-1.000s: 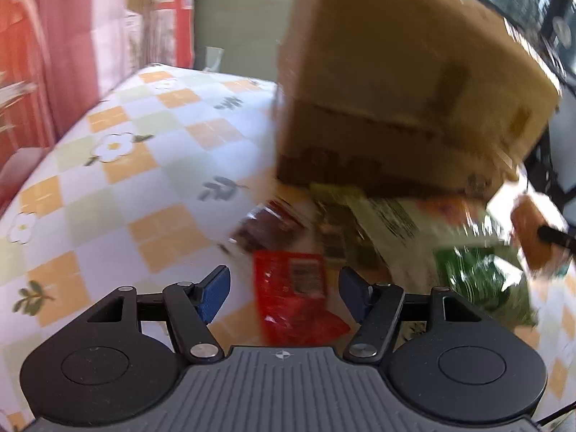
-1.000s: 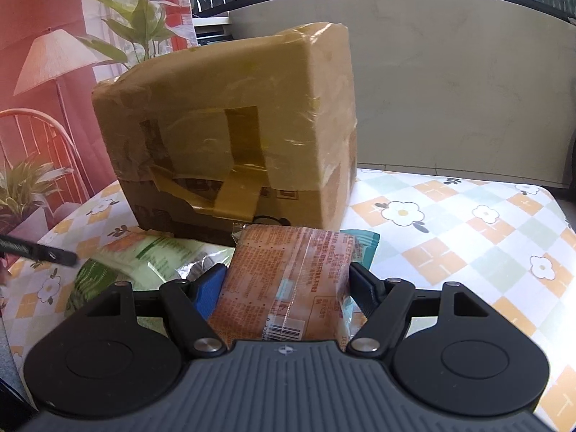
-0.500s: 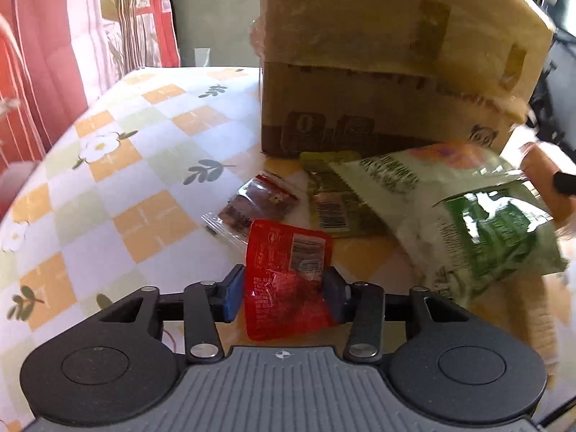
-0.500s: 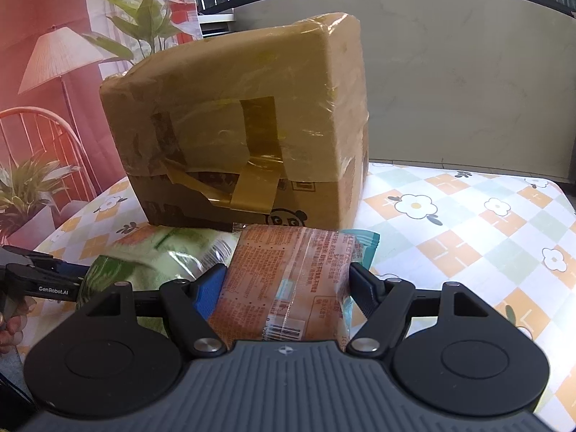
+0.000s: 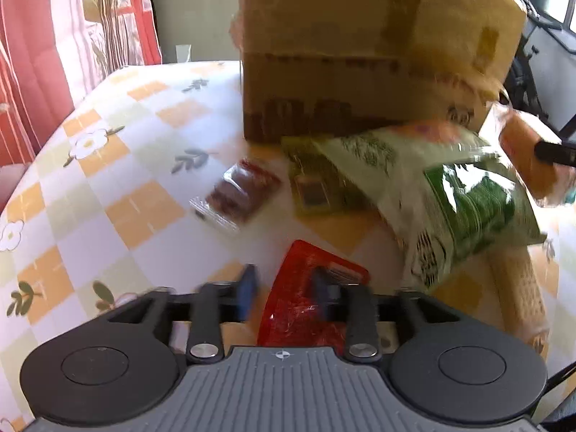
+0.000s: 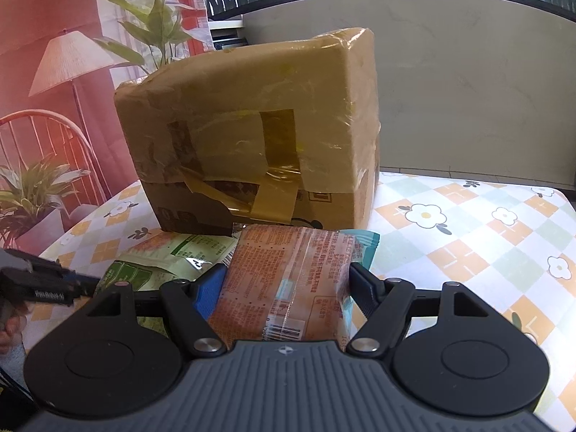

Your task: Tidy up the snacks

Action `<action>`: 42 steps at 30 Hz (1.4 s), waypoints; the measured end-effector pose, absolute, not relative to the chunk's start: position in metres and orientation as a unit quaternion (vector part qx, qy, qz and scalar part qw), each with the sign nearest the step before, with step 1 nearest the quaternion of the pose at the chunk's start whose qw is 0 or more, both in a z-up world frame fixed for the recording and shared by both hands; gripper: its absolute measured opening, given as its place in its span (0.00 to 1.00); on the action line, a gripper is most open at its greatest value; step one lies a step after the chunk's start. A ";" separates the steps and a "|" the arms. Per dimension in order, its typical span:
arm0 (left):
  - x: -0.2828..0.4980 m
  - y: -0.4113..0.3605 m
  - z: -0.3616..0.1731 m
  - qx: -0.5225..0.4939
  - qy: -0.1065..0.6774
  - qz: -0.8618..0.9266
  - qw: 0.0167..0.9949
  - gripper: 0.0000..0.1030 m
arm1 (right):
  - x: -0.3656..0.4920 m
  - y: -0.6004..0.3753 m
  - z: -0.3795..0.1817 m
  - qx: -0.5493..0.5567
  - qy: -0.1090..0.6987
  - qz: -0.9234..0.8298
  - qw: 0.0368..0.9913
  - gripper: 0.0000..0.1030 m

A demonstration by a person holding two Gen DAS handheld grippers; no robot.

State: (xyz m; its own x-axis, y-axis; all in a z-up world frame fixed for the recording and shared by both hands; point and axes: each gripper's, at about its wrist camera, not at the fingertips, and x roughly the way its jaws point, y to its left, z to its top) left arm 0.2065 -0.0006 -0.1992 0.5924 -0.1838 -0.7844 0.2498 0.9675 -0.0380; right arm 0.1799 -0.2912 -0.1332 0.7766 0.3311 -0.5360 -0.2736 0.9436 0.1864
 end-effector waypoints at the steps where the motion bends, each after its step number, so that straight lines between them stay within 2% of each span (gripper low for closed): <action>1: 0.204 -0.002 -0.199 0.038 0.433 -0.124 0.892 0.51 | 0.179 -0.292 -0.133 0.049 0.293 0.161 0.941 0.72; 3: 0.201 -0.002 -0.196 0.031 0.432 -0.136 0.891 0.53 | 0.177 -0.294 -0.134 0.050 0.293 0.161 0.941 0.72; 5: 0.198 -0.002 -0.192 0.026 0.432 -0.148 0.889 0.60 | 0.176 -0.294 -0.134 0.050 0.295 0.162 0.941 0.72; 12: 0.183 0.006 -0.200 0.069 0.445 -0.168 0.877 0.61 | 0.178 -0.293 -0.135 0.054 0.295 0.162 0.940 0.72; 19: 0.193 0.016 -0.205 0.060 0.430 -0.158 0.887 0.53 | 0.180 -0.291 -0.136 0.052 0.298 0.166 0.938 0.72; 27: 0.211 0.011 -0.209 0.063 0.414 -0.164 0.893 0.52 | 0.178 -0.290 -0.135 0.053 0.296 0.169 0.939 0.72; 39: 0.194 0.012 -0.211 0.068 0.401 -0.144 0.902 0.53 | 0.178 -0.289 -0.136 0.057 0.296 0.173 0.938 0.72; 42: 0.192 0.016 -0.210 0.061 0.402 -0.144 0.902 0.48 | 0.177 -0.290 -0.134 0.057 0.291 0.177 0.938 0.72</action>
State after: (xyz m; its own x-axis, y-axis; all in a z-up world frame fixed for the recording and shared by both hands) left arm 0.1923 0.0161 -0.2104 0.6352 -0.2102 -0.7432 0.3078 0.9514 -0.0060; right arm 0.1769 -0.2902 -0.1343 0.7672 0.3661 -0.5267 -0.2997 0.9306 0.2102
